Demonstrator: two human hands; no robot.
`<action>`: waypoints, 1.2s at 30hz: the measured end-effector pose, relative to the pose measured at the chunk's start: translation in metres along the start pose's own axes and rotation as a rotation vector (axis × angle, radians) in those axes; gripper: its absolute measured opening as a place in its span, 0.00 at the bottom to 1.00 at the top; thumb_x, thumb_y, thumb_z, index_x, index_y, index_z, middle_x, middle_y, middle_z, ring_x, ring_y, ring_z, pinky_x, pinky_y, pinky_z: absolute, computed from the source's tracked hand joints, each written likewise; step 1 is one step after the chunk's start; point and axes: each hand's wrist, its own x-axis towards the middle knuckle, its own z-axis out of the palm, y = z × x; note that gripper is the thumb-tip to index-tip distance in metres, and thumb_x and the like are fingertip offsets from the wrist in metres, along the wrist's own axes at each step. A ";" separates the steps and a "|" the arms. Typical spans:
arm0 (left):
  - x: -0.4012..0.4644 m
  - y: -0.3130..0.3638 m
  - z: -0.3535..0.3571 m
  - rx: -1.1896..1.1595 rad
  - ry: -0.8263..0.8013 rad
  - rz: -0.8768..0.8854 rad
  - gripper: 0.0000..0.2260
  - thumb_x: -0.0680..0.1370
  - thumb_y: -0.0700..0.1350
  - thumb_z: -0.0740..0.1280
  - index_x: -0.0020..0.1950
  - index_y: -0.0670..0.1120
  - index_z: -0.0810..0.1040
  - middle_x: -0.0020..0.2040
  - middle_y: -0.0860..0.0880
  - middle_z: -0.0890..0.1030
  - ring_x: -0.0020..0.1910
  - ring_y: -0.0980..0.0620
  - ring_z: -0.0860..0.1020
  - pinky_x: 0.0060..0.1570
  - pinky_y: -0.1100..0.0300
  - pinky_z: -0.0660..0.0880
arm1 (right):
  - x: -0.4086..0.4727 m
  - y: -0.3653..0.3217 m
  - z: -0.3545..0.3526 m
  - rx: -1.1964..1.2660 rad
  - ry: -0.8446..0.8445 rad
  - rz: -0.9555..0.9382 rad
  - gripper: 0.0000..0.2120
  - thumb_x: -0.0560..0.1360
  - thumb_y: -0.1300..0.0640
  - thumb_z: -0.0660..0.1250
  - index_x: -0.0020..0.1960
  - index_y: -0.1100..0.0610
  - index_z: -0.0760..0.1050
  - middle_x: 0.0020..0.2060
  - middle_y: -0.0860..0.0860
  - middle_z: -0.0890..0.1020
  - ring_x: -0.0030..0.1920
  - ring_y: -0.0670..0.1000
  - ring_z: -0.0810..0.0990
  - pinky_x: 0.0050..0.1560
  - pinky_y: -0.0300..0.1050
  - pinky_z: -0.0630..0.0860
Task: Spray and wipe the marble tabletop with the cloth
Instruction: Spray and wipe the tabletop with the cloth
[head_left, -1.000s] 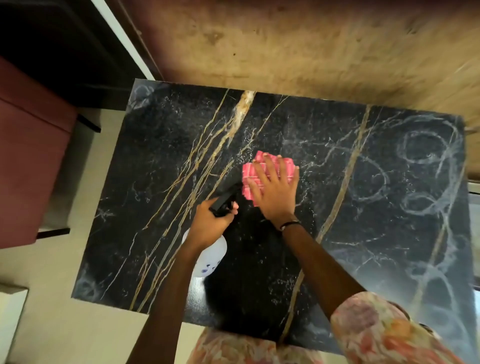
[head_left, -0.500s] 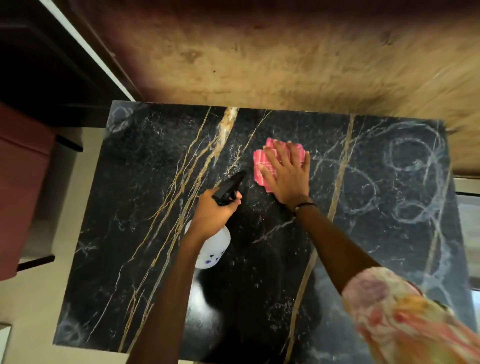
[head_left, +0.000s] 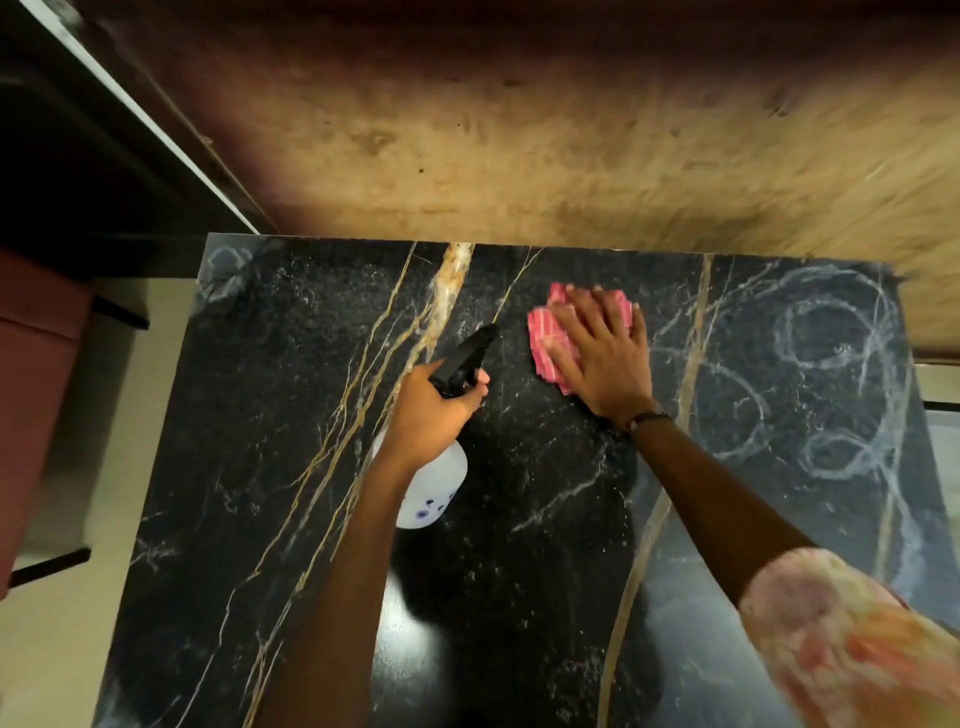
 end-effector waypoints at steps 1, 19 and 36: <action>0.003 0.000 0.000 0.006 0.003 0.004 0.04 0.75 0.37 0.67 0.46 0.43 0.81 0.46 0.35 0.82 0.21 0.60 0.70 0.30 0.60 0.65 | 0.019 -0.006 -0.003 0.030 0.017 0.066 0.29 0.78 0.35 0.42 0.76 0.45 0.57 0.76 0.49 0.62 0.76 0.57 0.56 0.73 0.68 0.50; 0.009 0.001 0.005 0.120 -0.100 0.107 0.03 0.75 0.37 0.67 0.45 0.42 0.80 0.45 0.34 0.81 0.30 0.51 0.76 0.33 0.55 0.73 | 0.045 0.035 -0.016 0.020 0.026 0.133 0.32 0.77 0.34 0.38 0.76 0.45 0.57 0.76 0.50 0.61 0.76 0.59 0.55 0.73 0.68 0.49; 0.000 -0.003 0.019 0.153 -0.066 0.110 0.10 0.73 0.31 0.66 0.44 0.46 0.80 0.43 0.45 0.82 0.29 0.65 0.77 0.35 0.67 0.69 | 0.023 0.086 -0.015 0.015 0.063 0.070 0.30 0.78 0.35 0.42 0.75 0.46 0.61 0.75 0.50 0.64 0.75 0.57 0.58 0.72 0.67 0.53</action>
